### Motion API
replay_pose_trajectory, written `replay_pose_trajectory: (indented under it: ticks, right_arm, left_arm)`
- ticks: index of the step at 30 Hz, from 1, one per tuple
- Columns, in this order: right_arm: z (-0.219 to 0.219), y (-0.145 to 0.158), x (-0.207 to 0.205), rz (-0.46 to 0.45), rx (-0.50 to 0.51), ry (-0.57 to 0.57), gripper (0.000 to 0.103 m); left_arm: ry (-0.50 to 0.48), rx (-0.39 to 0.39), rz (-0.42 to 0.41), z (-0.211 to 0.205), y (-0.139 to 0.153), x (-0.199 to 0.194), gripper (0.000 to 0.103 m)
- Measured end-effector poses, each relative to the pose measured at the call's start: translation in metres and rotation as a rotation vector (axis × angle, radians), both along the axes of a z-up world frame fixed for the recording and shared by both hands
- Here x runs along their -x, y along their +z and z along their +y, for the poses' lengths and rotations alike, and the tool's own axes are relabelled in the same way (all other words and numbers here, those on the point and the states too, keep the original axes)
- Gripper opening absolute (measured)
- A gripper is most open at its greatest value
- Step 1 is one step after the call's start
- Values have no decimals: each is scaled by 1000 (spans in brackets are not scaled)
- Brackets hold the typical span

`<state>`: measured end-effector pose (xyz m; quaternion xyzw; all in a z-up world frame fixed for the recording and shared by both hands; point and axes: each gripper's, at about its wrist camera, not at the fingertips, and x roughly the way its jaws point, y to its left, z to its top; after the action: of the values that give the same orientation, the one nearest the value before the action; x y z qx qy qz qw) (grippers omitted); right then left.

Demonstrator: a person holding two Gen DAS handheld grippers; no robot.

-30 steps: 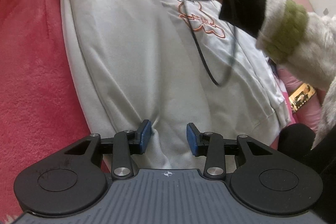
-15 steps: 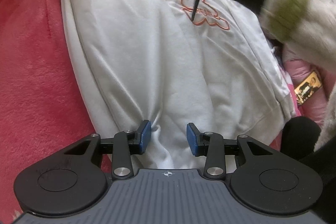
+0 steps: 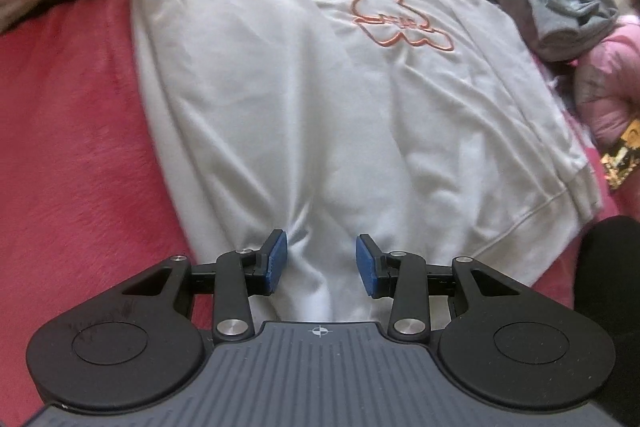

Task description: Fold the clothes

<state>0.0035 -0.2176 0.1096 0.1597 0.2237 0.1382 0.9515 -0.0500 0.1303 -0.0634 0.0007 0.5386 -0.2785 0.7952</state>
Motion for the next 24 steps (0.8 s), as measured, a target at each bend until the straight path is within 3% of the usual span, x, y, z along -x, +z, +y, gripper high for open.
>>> replay_pose_trajectory:
  ticks: [2,6,8,15,19,24]
  right_arm:
    - [21,-13,19,86,3,60,45]
    - [87,-72,39,292,-7,229,45]
    - [126,-95,45,351,37,303,45]
    - [221,-134,47,448,67,486,45]
    - [248,-159,40,499,131,489,46]
    - [278,-189,37,566,197,490,54]
  left_arm:
    - [31,-13,-3,6,4,6,38]
    - [98,-32,-6,21,14,18,39]
    - [132,-42,-8,28,18,24,39]
    - [306,14,52,72,15,28,39]
    - [371,92,77,92,11,14,39]
    - [403,139,84,106,11,3,39]
